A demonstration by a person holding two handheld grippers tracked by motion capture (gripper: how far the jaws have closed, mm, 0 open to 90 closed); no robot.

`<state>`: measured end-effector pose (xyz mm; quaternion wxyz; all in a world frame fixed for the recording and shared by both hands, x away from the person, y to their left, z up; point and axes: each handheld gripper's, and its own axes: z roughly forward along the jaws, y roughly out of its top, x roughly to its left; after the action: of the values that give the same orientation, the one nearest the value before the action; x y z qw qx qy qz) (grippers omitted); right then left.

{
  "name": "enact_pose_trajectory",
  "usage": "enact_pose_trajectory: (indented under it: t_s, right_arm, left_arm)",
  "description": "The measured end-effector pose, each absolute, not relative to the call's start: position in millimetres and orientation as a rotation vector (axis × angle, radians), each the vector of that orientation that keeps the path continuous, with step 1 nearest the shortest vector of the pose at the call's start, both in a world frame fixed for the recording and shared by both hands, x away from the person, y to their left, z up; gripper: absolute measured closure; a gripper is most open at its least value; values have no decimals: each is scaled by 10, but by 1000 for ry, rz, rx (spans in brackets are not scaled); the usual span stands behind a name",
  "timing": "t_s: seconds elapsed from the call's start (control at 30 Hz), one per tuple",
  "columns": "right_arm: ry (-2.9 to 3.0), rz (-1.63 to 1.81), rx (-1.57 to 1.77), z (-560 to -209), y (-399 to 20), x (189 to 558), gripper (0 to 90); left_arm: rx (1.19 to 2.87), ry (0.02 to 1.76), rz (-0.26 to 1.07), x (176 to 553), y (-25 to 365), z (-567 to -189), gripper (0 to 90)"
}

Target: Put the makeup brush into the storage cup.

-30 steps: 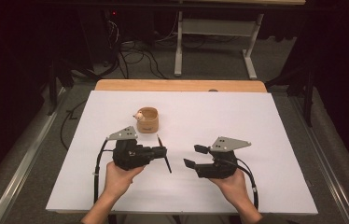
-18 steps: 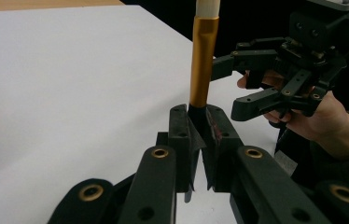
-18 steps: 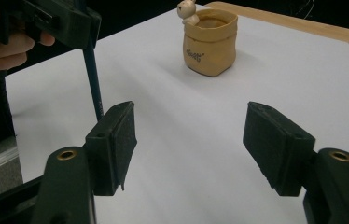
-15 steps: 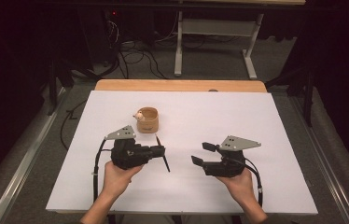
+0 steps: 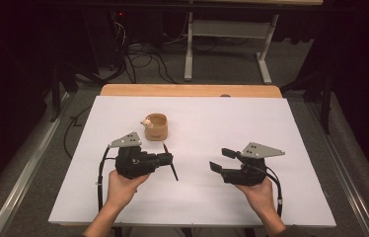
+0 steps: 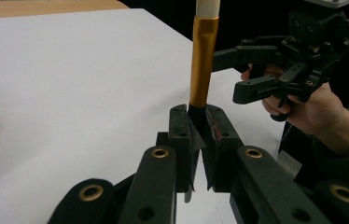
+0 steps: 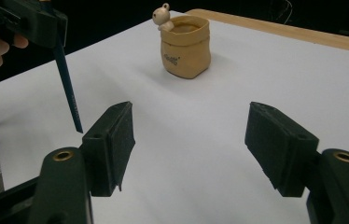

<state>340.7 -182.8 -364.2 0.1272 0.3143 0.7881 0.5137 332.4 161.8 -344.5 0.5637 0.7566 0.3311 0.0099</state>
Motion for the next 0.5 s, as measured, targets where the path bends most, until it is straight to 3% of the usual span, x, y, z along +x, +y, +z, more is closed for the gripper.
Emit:
enact_pose_trajectory:
  t_s: [0.5]
  right_arm:
    - [2165,1406,1035,-3775,-2181,3542,309]
  left_arm:
    - [1771,783,31,3321,1662,-3425,825]
